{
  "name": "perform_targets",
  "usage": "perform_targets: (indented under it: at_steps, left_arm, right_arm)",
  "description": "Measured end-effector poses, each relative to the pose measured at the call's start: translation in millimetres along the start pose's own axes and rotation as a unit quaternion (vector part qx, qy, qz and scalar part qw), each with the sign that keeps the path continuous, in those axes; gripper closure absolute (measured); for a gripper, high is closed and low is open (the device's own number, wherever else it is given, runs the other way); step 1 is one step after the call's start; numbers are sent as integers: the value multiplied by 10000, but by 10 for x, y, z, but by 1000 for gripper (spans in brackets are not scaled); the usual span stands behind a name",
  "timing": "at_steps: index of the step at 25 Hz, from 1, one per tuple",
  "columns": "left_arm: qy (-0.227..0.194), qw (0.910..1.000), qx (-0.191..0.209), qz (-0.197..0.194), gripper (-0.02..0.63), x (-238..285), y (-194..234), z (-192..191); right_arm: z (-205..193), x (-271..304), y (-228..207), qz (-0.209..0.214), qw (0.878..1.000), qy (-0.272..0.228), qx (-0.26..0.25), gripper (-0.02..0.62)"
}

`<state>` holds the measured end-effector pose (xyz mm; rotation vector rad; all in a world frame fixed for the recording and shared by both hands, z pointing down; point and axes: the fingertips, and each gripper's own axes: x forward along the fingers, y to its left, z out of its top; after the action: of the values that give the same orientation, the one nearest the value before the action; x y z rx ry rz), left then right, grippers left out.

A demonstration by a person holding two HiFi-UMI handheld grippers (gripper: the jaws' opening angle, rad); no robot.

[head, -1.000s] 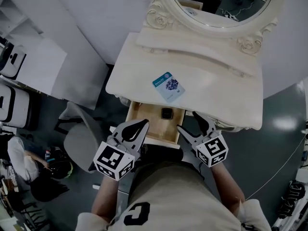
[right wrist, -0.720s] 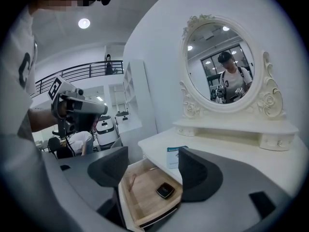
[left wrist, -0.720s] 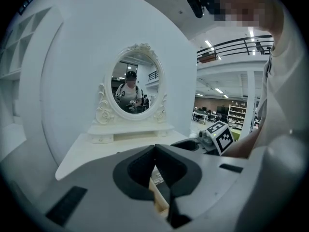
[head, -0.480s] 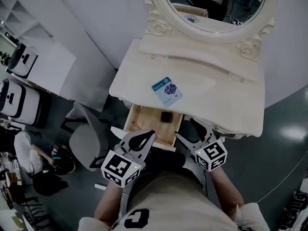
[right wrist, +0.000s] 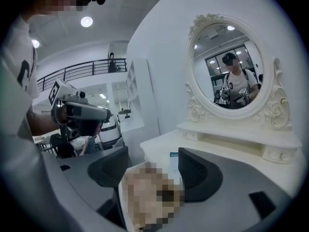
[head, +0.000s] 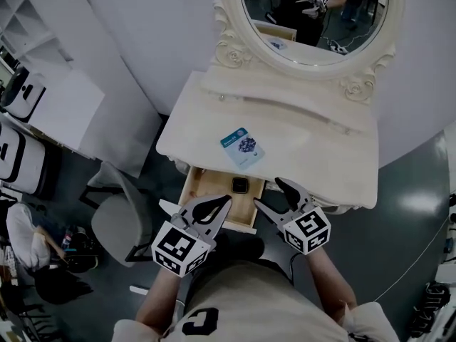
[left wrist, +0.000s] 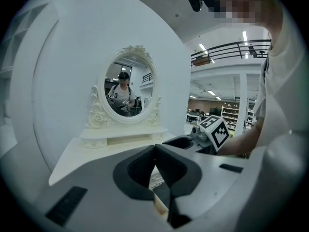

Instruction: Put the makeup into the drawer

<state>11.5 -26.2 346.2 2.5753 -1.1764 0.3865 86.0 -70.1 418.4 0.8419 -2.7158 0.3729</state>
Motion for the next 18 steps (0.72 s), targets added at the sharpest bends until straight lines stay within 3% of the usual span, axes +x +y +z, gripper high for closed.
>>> perform_targets:
  at_steps: [11,18]
  left_arm:
    - [-197,9986,-248,-417,552,-647,666,-274]
    - [-84,9965,-383,-735,552,-592,769,-393]
  right_arm:
    - [-159,755,393,-447,9871,1187,-973,257]
    - [-344,1061,211,-600,9674,1893,-1574,257]
